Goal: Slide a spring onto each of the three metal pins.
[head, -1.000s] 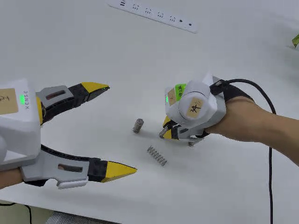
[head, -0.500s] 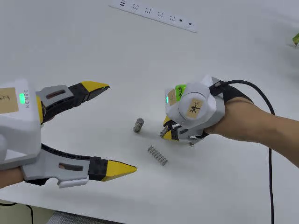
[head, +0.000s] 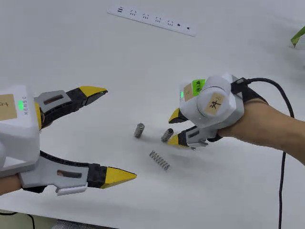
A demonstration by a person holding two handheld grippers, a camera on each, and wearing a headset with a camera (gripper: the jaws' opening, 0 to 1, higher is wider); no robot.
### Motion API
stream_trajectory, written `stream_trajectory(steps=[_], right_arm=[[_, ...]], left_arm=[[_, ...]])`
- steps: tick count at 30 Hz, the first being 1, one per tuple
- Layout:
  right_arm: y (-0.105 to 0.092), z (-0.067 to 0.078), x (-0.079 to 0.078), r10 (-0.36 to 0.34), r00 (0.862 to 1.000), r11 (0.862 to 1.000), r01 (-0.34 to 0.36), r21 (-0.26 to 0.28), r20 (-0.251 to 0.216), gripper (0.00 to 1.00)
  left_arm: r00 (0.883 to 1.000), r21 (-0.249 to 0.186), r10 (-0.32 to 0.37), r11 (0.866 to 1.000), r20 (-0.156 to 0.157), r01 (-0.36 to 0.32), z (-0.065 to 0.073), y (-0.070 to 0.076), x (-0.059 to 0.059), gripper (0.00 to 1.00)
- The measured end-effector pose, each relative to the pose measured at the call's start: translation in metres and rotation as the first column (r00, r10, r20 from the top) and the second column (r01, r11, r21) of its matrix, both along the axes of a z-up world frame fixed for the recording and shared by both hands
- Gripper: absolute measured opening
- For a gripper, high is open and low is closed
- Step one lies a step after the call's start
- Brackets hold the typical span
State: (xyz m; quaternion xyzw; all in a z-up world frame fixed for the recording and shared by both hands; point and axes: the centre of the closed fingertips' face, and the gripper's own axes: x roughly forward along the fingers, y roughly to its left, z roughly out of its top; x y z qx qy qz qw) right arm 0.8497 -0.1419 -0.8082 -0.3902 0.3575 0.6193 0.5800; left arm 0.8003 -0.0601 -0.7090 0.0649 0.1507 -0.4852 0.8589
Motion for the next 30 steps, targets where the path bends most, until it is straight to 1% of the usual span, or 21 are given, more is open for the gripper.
stream_trajectory(steps=[3, 5, 7, 10, 11, 13, 14, 15, 17, 18, 22, 26, 28, 30], right_arm=[[-0.003, 0.011, 0.000, -0.054, 0.998, 0.997, 0.055, 0.048, -0.015, 0.34], [-0.006, 0.021, -0.004, -0.091, 0.995, 0.992, 0.094, 0.082, -0.040, 0.39], [-0.009, 0.029, -0.004, -0.122, 0.992, 0.985, 0.125, 0.122, -0.037, 0.44], [-0.016, 0.037, -0.007, -0.161, 0.986, 0.974, 0.166, 0.156, -0.047, 0.48], [-0.019, 0.039, -0.008, -0.178, 0.983, 0.968, 0.184, 0.171, -0.050, 0.50], [-0.024, 0.043, -0.010, -0.199, 0.979, 0.961, 0.206, 0.185, -0.054, 0.53], [-0.028, 0.046, -0.012, -0.213, 0.975, 0.956, 0.220, 0.196, -0.056, 0.54], [-0.032, 0.045, -0.010, -0.224, 0.973, 0.951, 0.231, 0.205, -0.057, 0.55], [-0.038, 0.050, -0.013, -0.256, 0.964, 0.936, 0.266, 0.231, -0.073, 0.58], [-0.041, 0.052, -0.014, -0.266, 0.961, 0.931, 0.277, 0.237, -0.076, 0.59], [-0.055, 0.061, -0.018, -0.312, 0.946, 0.904, 0.323, 0.281, -0.085, 0.62], [-0.067, 0.065, -0.024, -0.343, 0.935, 0.882, 0.355, 0.309, -0.095, 0.67], [-0.073, 0.064, -0.025, -0.350, 0.932, 0.876, 0.362, 0.317, -0.098, 0.68], [-0.079, 0.065, -0.027, -0.367, 0.925, 0.865, 0.379, 0.327, -0.103, 0.70]], left_arm=[[1.000, 0.008, -0.007, 1.000, 0.000, 0.007, 0.000, 0.000, -0.001, 0.93], [1.000, 0.016, -0.014, 1.000, 0.000, 0.014, -0.001, 0.000, -0.002, 0.93], [1.000, 0.022, -0.019, 1.000, -0.001, 0.019, -0.002, 0.000, -0.003, 0.93], [1.000, 0.033, -0.021, 0.999, -0.003, 0.022, -0.004, 0.001, -0.003, 0.93], [1.000, 0.038, -0.023, 0.999, -0.004, 0.023, -0.004, 0.002, -0.002, 0.93], [1.000, 0.046, -0.027, 0.999, -0.004, 0.027, -0.005, 0.003, -0.002, 0.93], [1.000, 0.055, -0.030, 0.998, -0.005, 0.030, -0.006, 0.003, -0.002, 0.93], [0.999, 0.057, -0.032, 0.998, -0.006, 0.032, -0.007, 0.004, -0.002, 0.93], [0.999, 0.064, -0.035, 0.997, -0.007, 0.036, -0.007, 0.004, -0.002, 0.93], [0.999, 0.068, -0.037, 0.997, -0.006, 0.038, -0.007, 0.004, -0.002, 0.93], [0.999, 0.086, -0.052, 0.995, -0.007, 0.052, -0.008, 0.004, -0.004, 0.93], [0.998, 0.102, -0.065, 0.993, -0.009, 0.065, -0.009, 0.004, -0.004, 0.93], [0.998, 0.110, -0.070, 0.991, -0.008, 0.070, -0.009, 0.003, -0.003, 0.93], [0.997, 0.113, -0.074, 0.991, -0.010, 0.075, -0.008, 0.003, -0.003, 0.93]])
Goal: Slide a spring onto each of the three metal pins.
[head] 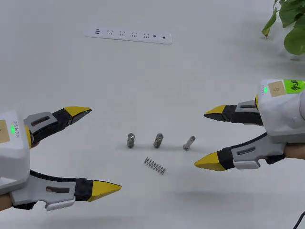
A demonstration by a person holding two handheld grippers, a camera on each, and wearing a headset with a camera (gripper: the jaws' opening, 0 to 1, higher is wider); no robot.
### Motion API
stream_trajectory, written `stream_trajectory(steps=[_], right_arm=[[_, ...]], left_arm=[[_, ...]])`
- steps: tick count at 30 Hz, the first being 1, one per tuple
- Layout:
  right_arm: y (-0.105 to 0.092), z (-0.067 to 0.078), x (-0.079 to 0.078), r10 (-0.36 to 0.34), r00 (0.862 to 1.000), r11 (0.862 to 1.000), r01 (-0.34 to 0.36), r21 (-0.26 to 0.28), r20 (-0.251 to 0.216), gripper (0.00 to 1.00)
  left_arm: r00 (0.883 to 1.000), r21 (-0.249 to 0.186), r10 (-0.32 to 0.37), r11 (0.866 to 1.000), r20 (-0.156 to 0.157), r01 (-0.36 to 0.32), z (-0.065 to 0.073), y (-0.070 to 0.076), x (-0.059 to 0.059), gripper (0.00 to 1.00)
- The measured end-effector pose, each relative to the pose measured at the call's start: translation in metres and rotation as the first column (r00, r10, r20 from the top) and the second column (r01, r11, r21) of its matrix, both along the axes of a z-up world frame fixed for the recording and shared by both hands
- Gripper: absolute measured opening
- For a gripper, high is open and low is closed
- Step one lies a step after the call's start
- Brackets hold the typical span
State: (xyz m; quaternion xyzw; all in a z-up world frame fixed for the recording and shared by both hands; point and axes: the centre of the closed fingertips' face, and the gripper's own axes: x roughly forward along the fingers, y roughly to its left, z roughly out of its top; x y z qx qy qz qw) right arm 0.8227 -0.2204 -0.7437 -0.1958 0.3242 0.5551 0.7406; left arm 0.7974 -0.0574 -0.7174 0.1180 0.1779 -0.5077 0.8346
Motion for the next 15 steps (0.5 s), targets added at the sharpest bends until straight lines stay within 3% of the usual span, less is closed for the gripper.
stream_trajectory(steps=[9, 15], right_arm=[[-0.023, 0.001, -0.008, -0.061, 0.998, 0.996, 0.061, 0.058, 0.003, 0.77], [-0.032, -0.001, -0.016, -0.082, 0.997, 0.992, 0.081, 0.094, 0.004, 0.82]], left_arm=[[1.000, 0.043, -0.030, 0.999, -0.006, 0.030, -0.003, -0.004, 0.000, 0.92], [0.998, 0.096, -0.061, 0.994, -0.009, 0.061, -0.007, -0.007, -0.001, 0.91]])
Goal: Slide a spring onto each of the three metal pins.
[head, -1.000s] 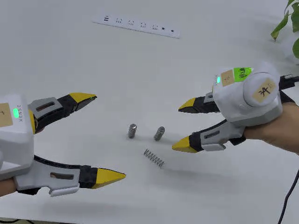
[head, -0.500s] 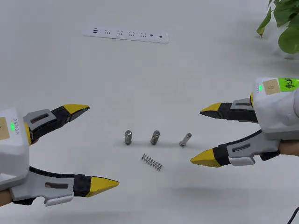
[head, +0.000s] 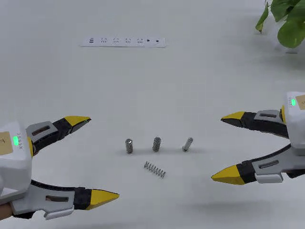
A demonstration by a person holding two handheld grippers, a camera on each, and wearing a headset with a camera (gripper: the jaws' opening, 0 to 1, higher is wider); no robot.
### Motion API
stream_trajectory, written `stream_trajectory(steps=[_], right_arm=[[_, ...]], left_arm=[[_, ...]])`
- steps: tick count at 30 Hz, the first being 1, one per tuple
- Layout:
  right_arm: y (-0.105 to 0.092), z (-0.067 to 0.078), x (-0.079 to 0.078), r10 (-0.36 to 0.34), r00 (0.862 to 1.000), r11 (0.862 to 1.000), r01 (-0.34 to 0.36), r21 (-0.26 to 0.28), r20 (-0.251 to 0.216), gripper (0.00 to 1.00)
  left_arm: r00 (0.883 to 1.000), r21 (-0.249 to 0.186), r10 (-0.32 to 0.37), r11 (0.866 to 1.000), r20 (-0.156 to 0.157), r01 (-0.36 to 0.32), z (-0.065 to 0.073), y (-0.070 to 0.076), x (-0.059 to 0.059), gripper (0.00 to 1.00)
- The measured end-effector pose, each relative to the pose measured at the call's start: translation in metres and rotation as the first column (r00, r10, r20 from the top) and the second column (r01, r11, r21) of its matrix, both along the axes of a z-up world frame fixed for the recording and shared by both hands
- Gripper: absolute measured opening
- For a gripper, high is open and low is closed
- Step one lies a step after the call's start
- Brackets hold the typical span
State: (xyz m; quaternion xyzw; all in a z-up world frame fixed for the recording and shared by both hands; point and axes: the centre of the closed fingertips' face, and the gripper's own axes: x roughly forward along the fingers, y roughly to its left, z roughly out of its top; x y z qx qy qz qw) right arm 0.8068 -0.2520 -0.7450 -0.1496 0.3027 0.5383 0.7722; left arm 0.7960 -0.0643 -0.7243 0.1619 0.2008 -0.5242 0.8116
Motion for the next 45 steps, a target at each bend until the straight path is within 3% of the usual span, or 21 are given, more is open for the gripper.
stream_trajectory(steps=[5, 8, 10, 18, 22, 23, 26, 28, 32, 34, 35, 40, 42, 45], right_arm=[[-0.009, -0.001, -0.003, -0.038, 0.999, 0.999, 0.038, 0.027, 0.002, 0.84], [-0.014, -0.002, -0.004, -0.060, 0.998, 0.998, 0.059, 0.037, 0.006, 0.84], [-0.016, -0.002, -0.005, -0.071, 0.997, 0.996, 0.071, 0.045, 0.004, 0.84], [-0.023, -0.008, -0.015, -0.101, 0.995, 0.993, 0.100, 0.058, 0.000, 0.84], [-0.028, -0.011, -0.018, -0.119, 0.993, 0.991, 0.119, 0.063, -0.007, 0.83], [-0.029, -0.011, -0.019, -0.126, 0.992, 0.990, 0.127, 0.064, -0.009, 0.83], [-0.031, -0.013, -0.019, -0.143, 0.990, 0.987, 0.144, 0.072, -0.013, 0.83], [-0.033, -0.013, -0.020, -0.152, 0.988, 0.985, 0.153, 0.077, -0.015, 0.82], [-0.038, -0.015, -0.021, -0.168, 0.986, 0.983, 0.169, 0.076, -0.019, 0.82], [-0.041, -0.016, -0.022, -0.181, 0.983, 0.980, 0.182, 0.081, -0.023, 0.82], [-0.042, -0.016, -0.022, -0.184, 0.983, 0.979, 0.185, 0.081, -0.023, 0.81], [-0.047, -0.015, -0.023, -0.202, 0.979, 0.975, 0.203, 0.085, -0.024, 0.81], [-0.049, -0.016, -0.023, -0.210, 0.977, 0.974, 0.211, 0.083, -0.026, 0.81], [-0.051, -0.016, -0.023, -0.219, 0.975, 0.971, 0.220, 0.088, -0.026, 0.81]], left_arm=[[0.999, 0.056, -0.032, 0.998, 0.007, 0.032, -0.004, -0.002, 0.000, 0.87], [0.995, 0.134, -0.096, 0.987, 0.019, 0.092, -0.011, -0.006, -0.003, 0.82], [0.992, 0.157, -0.124, 0.980, 0.025, 0.118, -0.014, -0.011, -0.004, 0.78], [0.967, 0.251, -0.254, 0.938, 0.024, 0.241, -0.033, -0.040, -0.008, 0.56], [0.953, 0.289, -0.302, 0.912, -0.002, 0.290, -0.055, -0.055, -0.008, 0.47], [0.946, 0.312, -0.325, 0.898, -0.005, 0.310, -0.062, -0.058, -0.009, 0.45], [0.938, 0.312, -0.344, 0.889, -0.030, 0.336, -0.077, -0.069, -0.010, 0.44], [0.931, 0.337, -0.363, 0.873, -0.032, 0.352, -0.086, -0.073, -0.010, 0.41], [0.924, 0.353, -0.379, 0.860, -0.043, 0.369, -0.098, -0.080, -0.009, 0.36], [0.925, 0.392, -0.378, 0.844, -0.049, 0.366, -0.107, -0.078, -0.007, 0.32], [0.925, 0.396, -0.376, 0.843, -0.050, 0.364, -0.109, -0.079, -0.007, 0.31], [0.938, 0.419, -0.343, 0.844, -0.060, 0.335, -0.120, -0.078, -0.004, 0.30], [0.945, 0.420, -0.320, 0.849, -0.071, 0.320, -0.123, -0.079, -0.003, 0.30], [0.949, 0.435, -0.303, 0.846, -0.082, 0.308, -0.128, -0.078, -0.003, 0.28]])
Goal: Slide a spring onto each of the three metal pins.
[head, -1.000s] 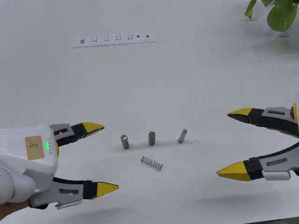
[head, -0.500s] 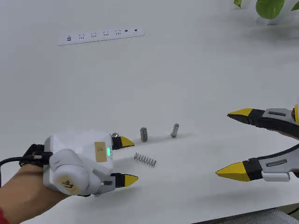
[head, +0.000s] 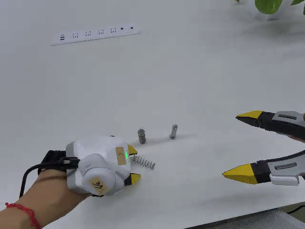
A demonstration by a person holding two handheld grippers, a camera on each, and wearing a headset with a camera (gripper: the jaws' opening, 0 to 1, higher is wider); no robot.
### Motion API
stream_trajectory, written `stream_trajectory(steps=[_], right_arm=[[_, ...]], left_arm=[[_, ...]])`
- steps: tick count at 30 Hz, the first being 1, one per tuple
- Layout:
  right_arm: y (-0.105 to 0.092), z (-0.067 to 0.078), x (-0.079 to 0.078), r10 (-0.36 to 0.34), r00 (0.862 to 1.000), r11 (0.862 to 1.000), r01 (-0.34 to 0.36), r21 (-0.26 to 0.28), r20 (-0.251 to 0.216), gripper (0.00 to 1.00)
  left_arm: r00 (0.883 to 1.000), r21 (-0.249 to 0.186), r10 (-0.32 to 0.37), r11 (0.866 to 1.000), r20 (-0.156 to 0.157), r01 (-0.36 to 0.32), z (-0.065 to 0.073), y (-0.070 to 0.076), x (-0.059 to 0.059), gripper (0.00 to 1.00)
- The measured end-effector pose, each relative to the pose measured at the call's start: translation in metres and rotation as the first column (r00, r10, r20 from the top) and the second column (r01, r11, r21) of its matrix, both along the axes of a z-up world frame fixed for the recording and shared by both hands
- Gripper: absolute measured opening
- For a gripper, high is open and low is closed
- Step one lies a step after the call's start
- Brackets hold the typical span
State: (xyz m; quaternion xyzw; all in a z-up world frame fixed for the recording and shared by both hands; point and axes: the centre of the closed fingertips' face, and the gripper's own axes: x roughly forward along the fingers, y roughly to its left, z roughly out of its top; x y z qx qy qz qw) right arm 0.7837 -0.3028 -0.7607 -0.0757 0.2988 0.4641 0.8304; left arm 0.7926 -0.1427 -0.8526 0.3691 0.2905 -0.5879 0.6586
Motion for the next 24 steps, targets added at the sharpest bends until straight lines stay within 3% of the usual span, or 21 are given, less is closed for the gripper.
stream_trajectory(steps=[4, 9, 13, 24], right_arm=[[-0.0034, -0.0017, -0.0012, -0.008, 1.000, 1.000, 0.008, -0.002, -0.003, 0.81], [-0.0071, -0.0034, -0.0029, -0.013, 1.000, 1.000, 0.013, -0.005, -0.006, 0.81], [-0.0070, -0.0049, -0.0055, -0.007, 1.000, 1.000, 0.006, -0.007, -0.011, 0.81], [-0.0070, -0.0048, -0.0072, 0.004, 1.000, 1.000, -0.004, 0.002, -0.004, 0.83]], left_arm=[[0.999, 0.014, 0.039, 0.999, -0.024, -0.039, -0.0036, 0.0030, -0.0027, 0.28], [0.997, 0.028, 0.070, 0.997, -0.027, -0.069, -0.0065, 0.0089, -0.0044, 0.23], [0.993, 0.013, 0.108, 0.994, -0.046, -0.107, -0.0064, 0.0095, -0.0046, 0.21], [0.991, 0.010, 0.118, 0.993, -0.064, -0.117, -0.0094, 0.0092, -0.0092, 0.12]])
